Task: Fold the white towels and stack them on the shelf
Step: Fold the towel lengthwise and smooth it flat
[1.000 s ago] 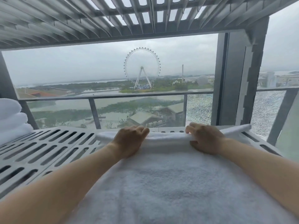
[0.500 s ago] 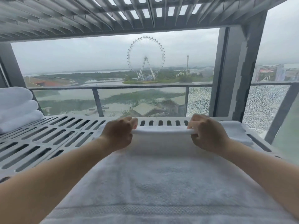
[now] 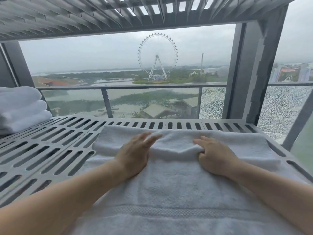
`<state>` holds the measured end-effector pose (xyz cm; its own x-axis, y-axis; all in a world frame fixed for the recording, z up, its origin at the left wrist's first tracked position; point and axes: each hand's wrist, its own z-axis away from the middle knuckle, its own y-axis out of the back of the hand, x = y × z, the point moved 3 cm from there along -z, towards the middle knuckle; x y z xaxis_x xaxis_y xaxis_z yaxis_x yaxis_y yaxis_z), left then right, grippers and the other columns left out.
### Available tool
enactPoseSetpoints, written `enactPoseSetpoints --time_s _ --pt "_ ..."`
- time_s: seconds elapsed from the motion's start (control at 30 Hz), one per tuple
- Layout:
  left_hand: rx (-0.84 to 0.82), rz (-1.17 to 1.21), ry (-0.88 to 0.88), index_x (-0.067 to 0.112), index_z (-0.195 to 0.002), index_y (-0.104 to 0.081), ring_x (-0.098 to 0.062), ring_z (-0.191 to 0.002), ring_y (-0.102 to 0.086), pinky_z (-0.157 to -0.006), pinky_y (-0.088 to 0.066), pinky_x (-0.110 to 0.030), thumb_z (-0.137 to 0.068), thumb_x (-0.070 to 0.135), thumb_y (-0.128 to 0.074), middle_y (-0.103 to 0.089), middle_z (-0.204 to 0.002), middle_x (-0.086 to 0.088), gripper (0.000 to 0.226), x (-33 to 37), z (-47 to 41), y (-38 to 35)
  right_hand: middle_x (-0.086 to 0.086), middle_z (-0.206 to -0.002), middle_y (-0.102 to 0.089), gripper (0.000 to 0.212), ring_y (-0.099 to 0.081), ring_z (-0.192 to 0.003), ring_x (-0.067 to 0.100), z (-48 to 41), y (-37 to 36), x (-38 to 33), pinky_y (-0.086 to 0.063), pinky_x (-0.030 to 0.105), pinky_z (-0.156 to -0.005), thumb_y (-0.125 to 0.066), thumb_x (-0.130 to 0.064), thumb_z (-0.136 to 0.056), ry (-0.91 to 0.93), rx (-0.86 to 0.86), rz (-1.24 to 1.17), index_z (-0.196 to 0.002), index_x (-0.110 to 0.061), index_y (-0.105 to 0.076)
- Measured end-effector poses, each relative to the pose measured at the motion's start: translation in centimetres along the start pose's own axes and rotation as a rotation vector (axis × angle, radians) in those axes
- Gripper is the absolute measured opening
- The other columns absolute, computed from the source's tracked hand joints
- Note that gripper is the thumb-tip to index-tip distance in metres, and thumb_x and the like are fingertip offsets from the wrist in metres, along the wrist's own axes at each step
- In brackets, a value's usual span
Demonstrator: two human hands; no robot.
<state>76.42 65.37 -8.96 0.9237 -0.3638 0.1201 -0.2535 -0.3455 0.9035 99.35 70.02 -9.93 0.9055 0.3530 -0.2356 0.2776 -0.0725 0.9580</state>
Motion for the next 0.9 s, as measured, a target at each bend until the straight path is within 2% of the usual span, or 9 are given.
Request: enactPoseSetpoints --time_s 0.13,0.23,0.37,0.5,0.57,0.67,0.73,0.83,0.9 --pt "-0.069 -0.094 0.132 0.03 -0.137 -0.04 -0.022 -0.12 -0.049 -0.095 -0.046 -0.041 -0.089 0.001 -0.032 -0.047 -0.136 0.002 0.057 -2.1 -2.8 -0.7 0.002 -0.151 -0.03 0.053 -0.023 -0.14 0.016 -3.2 0.3 1.1 -0.019 0.035 -0.114 -0.04 -0.018 -0.085 0.032 0.065 -0.085 -0.137 -0.025 -0.042" --pt "-0.062 -0.253 0.195 0.022 -0.123 -0.054 -0.023 -0.105 -0.058 -0.086 -0.05 -0.038 -0.092 0.001 -0.033 -0.056 -0.121 -0.001 0.043 -2.7 -5.7 -0.9 0.002 -0.147 -0.039 0.049 -0.032 -0.135 0.016 -5.9 0.9 1.4 -0.026 0.031 -0.111 -0.042 -0.014 -0.084 0.036 0.07 -0.105 -0.132 -0.02 -0.049" --pt "0.018 -0.372 0.166 0.013 -0.107 -0.061 -0.024 -0.091 -0.062 -0.075 -0.05 -0.033 -0.088 -0.004 -0.044 -0.06 -0.102 -0.004 0.031 -3.4 -6.4 -0.6 0.002 -0.132 -0.055 0.042 -0.048 -0.121 0.024 -6.6 1.6 1.9 -0.042 0.037 -0.097 -0.043 -0.009 -0.078 0.048 0.128 -0.02 -0.114 -0.02 -0.061" --pt "0.187 -0.235 0.022 0.01 -0.104 -0.066 -0.028 -0.095 -0.057 -0.079 -0.048 -0.034 -0.082 -0.013 -0.047 -0.062 -0.099 -0.009 0.037 -3.6 -4.7 -0.1 -0.002 -0.112 -0.068 0.048 -0.059 -0.108 0.024 -4.2 2.4 3.0 -0.05 0.037 -0.083 -0.04 0.0 -0.078 0.105 0.199 0.067 -0.102 -0.03 -0.069" --pt "0.23 -0.202 -0.001 0.013 -0.103 -0.068 -0.027 -0.098 -0.054 -0.082 -0.046 -0.033 -0.081 -0.015 -0.046 -0.061 -0.101 -0.008 0.042 -3.5 -3.9 0.1 -0.005 -0.116 -0.067 0.048 -0.06 -0.109 0.02 -3.1 2.6 3.3 -0.051 0.036 -0.084 -0.042 0.0 -0.079 0.132 0.289 0.052 -0.105 -0.029 -0.07" --pt "0.099 -0.097 0.094 0.023 -0.107 -0.067 -0.02 -0.106 -0.054 -0.092 -0.045 -0.034 -0.083 -0.011 -0.042 -0.059 -0.114 0.0 0.048 -4.4 -3.3 0.1 -0.004 -0.117 -0.066 0.047 -0.059 -0.112 0.016 -2.3 2.5 3.4 -0.049 0.032 -0.09 -0.045 -0.001 -0.077 0.133 0.304 -0.015 -0.11 -0.024 -0.069" --pt "0.009 -0.043 0.106 0.028 -0.109 -0.066 -0.016 -0.106 -0.057 -0.093 -0.047 -0.036 -0.086 -0.007 -0.044 -0.061 -0.116 0.006 0.048 -4.8 -3.1 0.3 -0.003 -0.113 -0.068 0.046 -0.061 -0.11 0.015 -2.3 2.4 3.5 -0.049 0.029 -0.091 -0.046 -0.001 -0.076 0.123 0.3 -0.021 -0.108 -0.024 -0.069" --pt "0.018 -0.051 0.069 0.033 -0.108 -0.067 -0.012 -0.104 -0.058 -0.09 -0.048 -0.035 -0.084 -0.005 -0.046 -0.063 -0.114 0.012 0.049 -4.7 -2.9 0.8 -0.002 -0.096 -0.074 0.042 -0.066 -0.094 0.023 -2.2 2.9 3.4 -0.051 0.031 -0.076 -0.05 -0.003 -0.071 0.086 0.402 0.024 -0.094 -0.029 -0.074" --pt "0.029 -0.061 0.065 0.034 -0.106 -0.068 -0.011 -0.102 -0.058 -0.086 -0.048 -0.032 -0.083 -0.003 -0.046 -0.063 -0.112 0.015 0.049 -4.6 -2.8 0.9 -0.003 -0.085 -0.075 0.039 -0.067 -0.082 0.027 -2.1 2.8 3.2 -0.048 0.031 -0.066 -0.053 -0.004 -0.067 0.107 0.447 0.058 -0.086 -0.032 -0.075"
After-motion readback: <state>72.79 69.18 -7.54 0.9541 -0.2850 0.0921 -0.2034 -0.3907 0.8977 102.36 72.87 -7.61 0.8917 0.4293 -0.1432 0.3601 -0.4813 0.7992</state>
